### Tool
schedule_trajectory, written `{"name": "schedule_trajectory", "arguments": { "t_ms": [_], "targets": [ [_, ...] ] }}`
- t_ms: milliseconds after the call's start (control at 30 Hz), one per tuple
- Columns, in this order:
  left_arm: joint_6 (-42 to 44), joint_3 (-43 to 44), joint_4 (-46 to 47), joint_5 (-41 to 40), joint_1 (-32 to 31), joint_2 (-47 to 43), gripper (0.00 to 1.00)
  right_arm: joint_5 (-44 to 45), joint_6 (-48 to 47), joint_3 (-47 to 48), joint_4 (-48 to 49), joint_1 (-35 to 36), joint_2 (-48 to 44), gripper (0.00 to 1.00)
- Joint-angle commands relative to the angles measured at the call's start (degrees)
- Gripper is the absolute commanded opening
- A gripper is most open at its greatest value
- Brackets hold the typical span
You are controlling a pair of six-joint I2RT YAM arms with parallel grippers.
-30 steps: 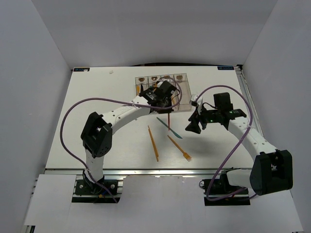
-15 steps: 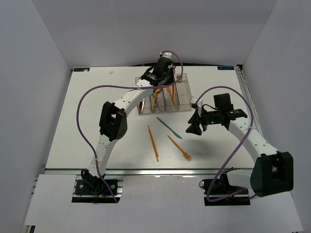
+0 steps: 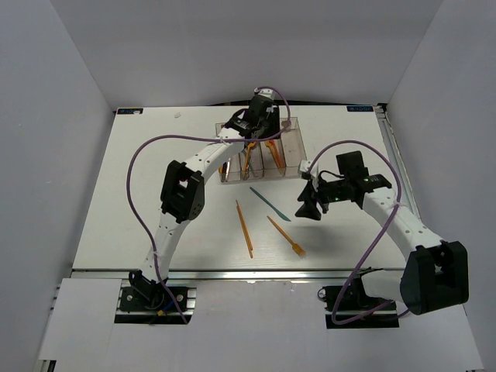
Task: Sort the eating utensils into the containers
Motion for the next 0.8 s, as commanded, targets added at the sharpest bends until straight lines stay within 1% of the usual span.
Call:
{"name": "schedule_trajectory", "arguments": {
  "t_ms": [0, 33, 167, 267, 300, 333, 367, 400, 433, 467, 500, 533, 567, 600, 633, 667, 700, 733, 767],
  "targets": [
    [0.3, -0.1, 0.6, 1.9, 0.1, -4.3, 0.59, -0.2, -4.0, 0.0, -2.7, 1.7, 0.5, 0.64],
    [0.4, -0.3, 0.7, 2.2, 0.2, -5.1, 0.60, 0.5, -4.5, -0.1, -3.3, 2.7, 0.6, 0.64],
    [0.2, -2.2, 0.4, 3.1, 0.8, -8.6, 0.61, 3.2, -4.6, -0.6, -3.5, 5.8, 1.2, 0.64],
    [0.4, -8.1, 0.3, 3.5, 1.5, -15.1, 0.61, 9.1, -2.1, -1.7, -2.2, 10.1, 2.1, 0.63],
    [0.4, -10.5, 0.3, 3.7, 1.9, -17.3, 0.61, 12.4, -1.5, -2.2, -1.7, 11.2, 2.4, 0.63],
    [0.3, -16.7, 0.3, 3.7, 2.3, -20.0, 0.60, 14.3, 0.8, -2.8, -1.1, 13.4, 2.7, 0.63],
    [0.1, -20.2, 0.5, 3.6, 3.5, -25.7, 0.60, 16.5, 2.1, -3.5, 0.9, 14.4, 2.8, 0.63],
    [-0.1, -23.8, 0.8, 3.6, 4.1, -28.9, 0.60, 19.8, 3.1, -4.8, 1.7, 15.4, 2.9, 0.63],
    [-0.5, -31.6, 1.1, 3.7, 4.7, -32.0, 0.60, 21.9, 4.6, -5.5, 2.9, 17.5, 3.2, 0.64],
    [-0.7, -35.8, 2.4, 4.0, 6.1, -38.7, 0.60, 27.1, 9.1, -6.8, 5.9, 18.5, 3.4, 0.64],
    [-0.6, -40.0, 3.2, 4.2, 6.7, -42.4, 0.61, 28.7, 10.5, -7.1, 6.5, 19.7, 3.9, 0.64],
    [-0.8, -48.0, 3.9, 4.2, 7.2, -45.9, 0.61, 29.8, 11.5, -7.1, 6.8, 21.6, 5.2, 0.64],
    [-1.4, -51.8, 4.7, 3.3, 7.9, -49.5, 0.63, 31.5, 15.2, -7.2, 7.3, 22.5, 6.0, 0.64],
    [-2.3, -55.3, 5.1, 2.9, 8.2, -56.0, 0.65, 35.2, 17.1, -7.3, 8.5, 23.4, 6.9, 0.64],
    [-3.2, -61.7, 5.4, 2.8, 8.5, -59.0, 0.66, 36.4, 18.4, -7.2, 8.5, 25.2, 8.8, 0.64],
    [-4.5, -64.6, 5.4, 2.1, 8.6, -61.9, 0.66, 37.8, 20.7, -7.0, 8.5, 26.1, 9.8, 0.64],
    [-5.4, -67.2, 5.3, 1.8, 8.6, -67.2, 0.66, 40.7, 22.2, -6.8, 9.0, 26.7, 10.6, 0.64],
    [-6.1, -69.8, 5.3, 1.7, 8.7, -69.6, 0.66, 41.5, 23.1, -6.7, 9.0, 27.7, 12.3, 0.64],
    [-7.8, -74.2, 4.9, 1.6, 8.7, -71.8, 0.66, 42.0, 23.7, -6.6, 9.0, 27.9, 13.0, 0.63]
  ]
}}
